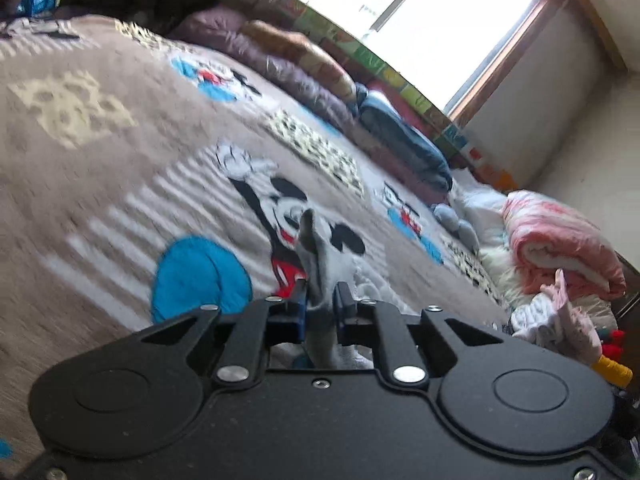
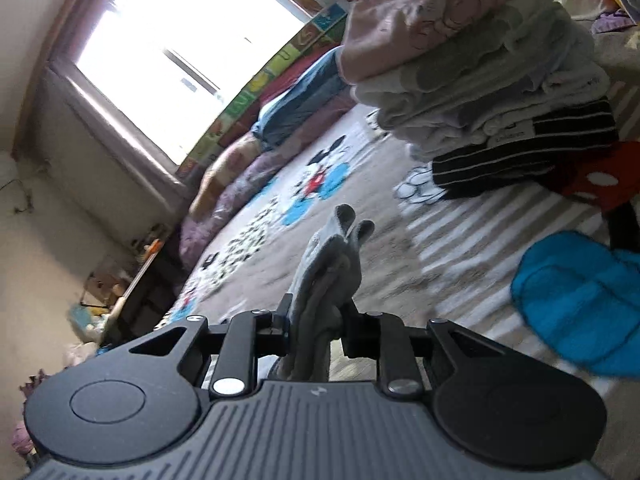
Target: Fold clothes
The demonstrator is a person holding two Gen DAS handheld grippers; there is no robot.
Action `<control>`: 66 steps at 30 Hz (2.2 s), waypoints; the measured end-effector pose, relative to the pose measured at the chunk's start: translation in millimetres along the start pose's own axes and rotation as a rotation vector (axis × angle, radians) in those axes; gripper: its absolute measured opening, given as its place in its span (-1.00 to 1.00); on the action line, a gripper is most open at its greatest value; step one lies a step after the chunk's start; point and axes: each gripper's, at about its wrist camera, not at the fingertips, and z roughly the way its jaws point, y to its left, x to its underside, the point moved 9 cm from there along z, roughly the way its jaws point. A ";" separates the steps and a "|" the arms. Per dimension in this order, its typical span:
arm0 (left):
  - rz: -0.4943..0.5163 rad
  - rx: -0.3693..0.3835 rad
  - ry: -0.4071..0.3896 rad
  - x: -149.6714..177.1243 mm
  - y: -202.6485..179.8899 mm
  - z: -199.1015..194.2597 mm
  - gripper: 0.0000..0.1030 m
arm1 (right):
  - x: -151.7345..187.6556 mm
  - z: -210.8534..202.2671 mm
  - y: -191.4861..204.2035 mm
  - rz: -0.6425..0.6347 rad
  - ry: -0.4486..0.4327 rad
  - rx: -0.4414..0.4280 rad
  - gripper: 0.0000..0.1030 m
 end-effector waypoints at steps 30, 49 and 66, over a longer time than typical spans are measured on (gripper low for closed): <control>0.320 -0.107 0.168 12.7 -20.6 30.2 0.06 | 28.6 40.4 10.2 -0.536 0.216 0.207 0.05; 0.589 -0.138 0.249 28.6 -38.5 85.7 -0.92 | 29.6 52.9 9.4 -0.582 0.200 0.187 -0.83; 0.605 0.021 0.060 5.6 -65.4 -11.6 -0.95 | 26.5 -49.9 65.8 -0.532 -0.014 0.065 -0.88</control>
